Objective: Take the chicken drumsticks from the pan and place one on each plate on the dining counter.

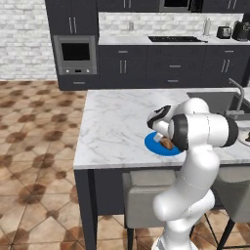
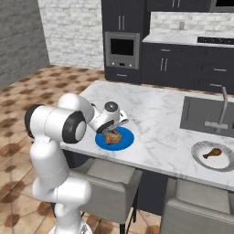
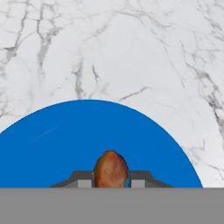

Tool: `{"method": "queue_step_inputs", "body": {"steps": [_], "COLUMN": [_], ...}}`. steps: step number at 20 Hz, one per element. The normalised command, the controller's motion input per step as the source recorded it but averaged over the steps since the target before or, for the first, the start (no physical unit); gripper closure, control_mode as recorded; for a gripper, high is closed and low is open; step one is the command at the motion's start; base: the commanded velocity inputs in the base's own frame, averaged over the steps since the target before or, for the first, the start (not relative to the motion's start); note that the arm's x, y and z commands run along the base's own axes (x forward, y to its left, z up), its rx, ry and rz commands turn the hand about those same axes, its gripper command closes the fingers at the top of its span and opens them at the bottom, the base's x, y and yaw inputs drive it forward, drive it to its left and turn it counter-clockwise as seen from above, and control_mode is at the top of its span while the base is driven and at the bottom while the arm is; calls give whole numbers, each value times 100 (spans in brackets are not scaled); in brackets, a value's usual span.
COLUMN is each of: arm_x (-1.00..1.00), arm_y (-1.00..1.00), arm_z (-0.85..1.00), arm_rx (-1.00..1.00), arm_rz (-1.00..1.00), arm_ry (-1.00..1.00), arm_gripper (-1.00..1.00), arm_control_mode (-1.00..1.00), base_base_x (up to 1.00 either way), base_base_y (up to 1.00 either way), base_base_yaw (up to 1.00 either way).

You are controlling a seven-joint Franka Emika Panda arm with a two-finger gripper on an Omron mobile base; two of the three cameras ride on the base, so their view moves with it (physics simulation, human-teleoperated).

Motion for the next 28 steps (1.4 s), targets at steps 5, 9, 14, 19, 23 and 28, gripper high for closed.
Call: {"method": "queue_step_inputs", "body": {"steps": [5,9,14,19,23,28], "arm_x": [4,3,10,15,7,-5], "arm_y": [0,0,0,0,0,0], "arm_z": [-10,-11,-5,-4,-5,-2], "arm_rx": [0,0,0,0,0,1], "arm_rz": [0,0,0,0,0,0], "arm_ry": [0,0,0,0,0,0], "arm_gripper": [100,100,100,100,100,-100], "arm_control_mode": [-100,-100,-100,-100,-100,-100], "base_base_x": [0,0,0,0,0,0], "base_base_y": [0,0,0,0,0,0], "base_base_yaw": [0,0,0,0,0,0]}}
